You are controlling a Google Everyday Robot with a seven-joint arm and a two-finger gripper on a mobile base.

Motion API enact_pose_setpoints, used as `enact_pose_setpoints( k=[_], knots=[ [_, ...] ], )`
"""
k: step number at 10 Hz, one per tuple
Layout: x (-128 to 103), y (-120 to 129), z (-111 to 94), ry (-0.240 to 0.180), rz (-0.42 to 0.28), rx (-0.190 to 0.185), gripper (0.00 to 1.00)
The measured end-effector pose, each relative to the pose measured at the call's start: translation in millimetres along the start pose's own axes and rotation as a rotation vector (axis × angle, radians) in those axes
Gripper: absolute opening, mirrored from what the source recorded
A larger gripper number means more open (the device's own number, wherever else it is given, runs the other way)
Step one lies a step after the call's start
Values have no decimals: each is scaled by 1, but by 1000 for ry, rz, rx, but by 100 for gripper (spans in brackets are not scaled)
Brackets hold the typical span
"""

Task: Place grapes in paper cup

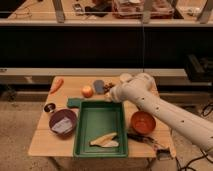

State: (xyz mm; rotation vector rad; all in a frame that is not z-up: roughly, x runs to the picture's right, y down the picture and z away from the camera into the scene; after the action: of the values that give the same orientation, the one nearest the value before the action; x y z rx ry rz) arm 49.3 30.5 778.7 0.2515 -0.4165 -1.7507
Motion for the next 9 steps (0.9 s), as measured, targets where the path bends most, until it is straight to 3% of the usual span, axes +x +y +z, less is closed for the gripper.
enact_pose_setpoints(
  k=[2, 4, 6, 9],
  knots=[
    [-2, 50, -2, 26, 120, -28, 0],
    [0, 82, -9, 68, 211, -56, 0],
    [6, 98, -16, 116, 273, -80, 0],
    [8, 99, -15, 122, 276, -77, 0]
  ],
)
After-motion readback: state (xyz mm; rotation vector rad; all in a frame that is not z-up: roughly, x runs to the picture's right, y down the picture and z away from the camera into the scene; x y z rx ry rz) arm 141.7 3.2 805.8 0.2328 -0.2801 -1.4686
